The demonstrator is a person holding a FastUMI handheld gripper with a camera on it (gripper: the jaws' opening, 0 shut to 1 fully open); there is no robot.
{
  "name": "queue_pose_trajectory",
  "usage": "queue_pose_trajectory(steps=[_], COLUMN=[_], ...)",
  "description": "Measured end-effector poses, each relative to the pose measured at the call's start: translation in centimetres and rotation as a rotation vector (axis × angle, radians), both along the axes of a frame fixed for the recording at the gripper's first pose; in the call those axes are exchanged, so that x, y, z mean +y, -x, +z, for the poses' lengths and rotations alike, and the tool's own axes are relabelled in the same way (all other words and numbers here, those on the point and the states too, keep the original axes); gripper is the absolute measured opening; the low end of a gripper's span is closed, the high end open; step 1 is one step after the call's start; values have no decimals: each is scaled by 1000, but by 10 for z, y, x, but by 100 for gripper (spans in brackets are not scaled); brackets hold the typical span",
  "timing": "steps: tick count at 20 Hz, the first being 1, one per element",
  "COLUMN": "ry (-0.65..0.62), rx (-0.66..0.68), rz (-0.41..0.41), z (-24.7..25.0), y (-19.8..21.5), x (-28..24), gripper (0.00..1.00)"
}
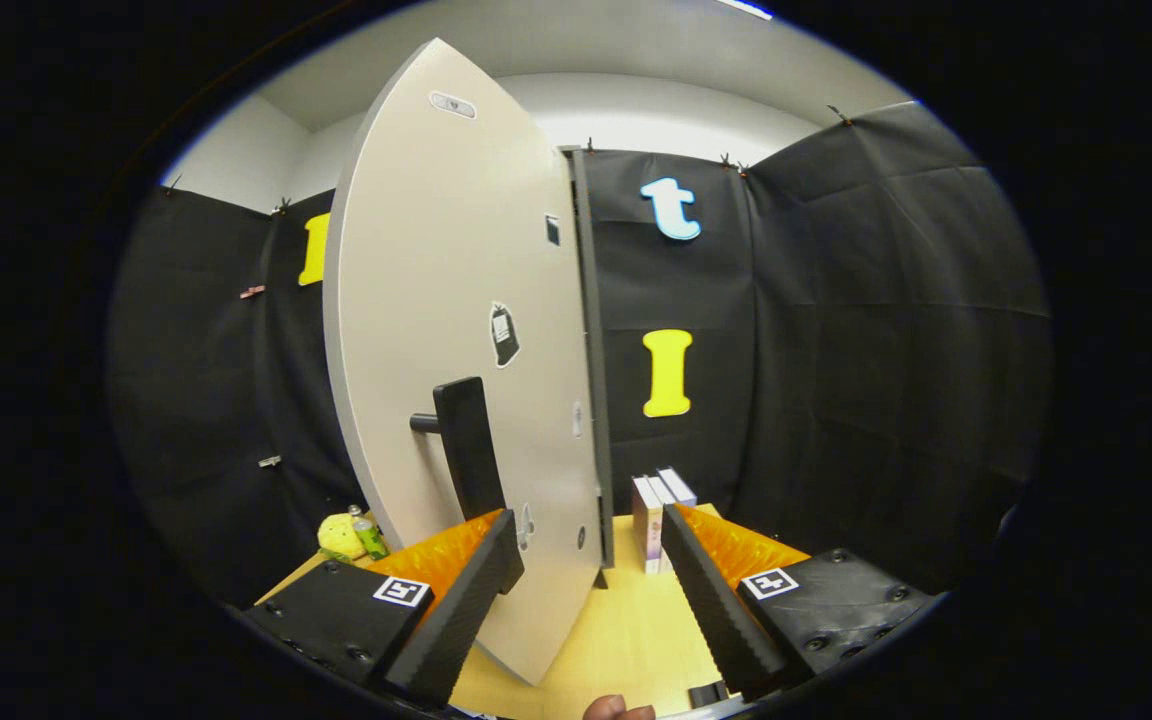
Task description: Open the shoe cabinet door, grab the shoes and put them into the shoe cabinet, then close the shoe cabinet door.
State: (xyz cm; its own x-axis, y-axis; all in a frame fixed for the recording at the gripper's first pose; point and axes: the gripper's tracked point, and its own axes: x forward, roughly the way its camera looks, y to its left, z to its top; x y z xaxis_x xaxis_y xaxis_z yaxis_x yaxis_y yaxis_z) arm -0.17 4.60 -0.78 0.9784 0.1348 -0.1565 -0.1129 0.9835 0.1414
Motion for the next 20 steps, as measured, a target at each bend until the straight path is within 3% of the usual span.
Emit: queue_pose_trajectory(steps=[8,20], ry=[-3,34], rx=[19,-40], rz=[108,20], z=[-5,10], y=[-46,-37], x=[96,60], gripper=[98,97])
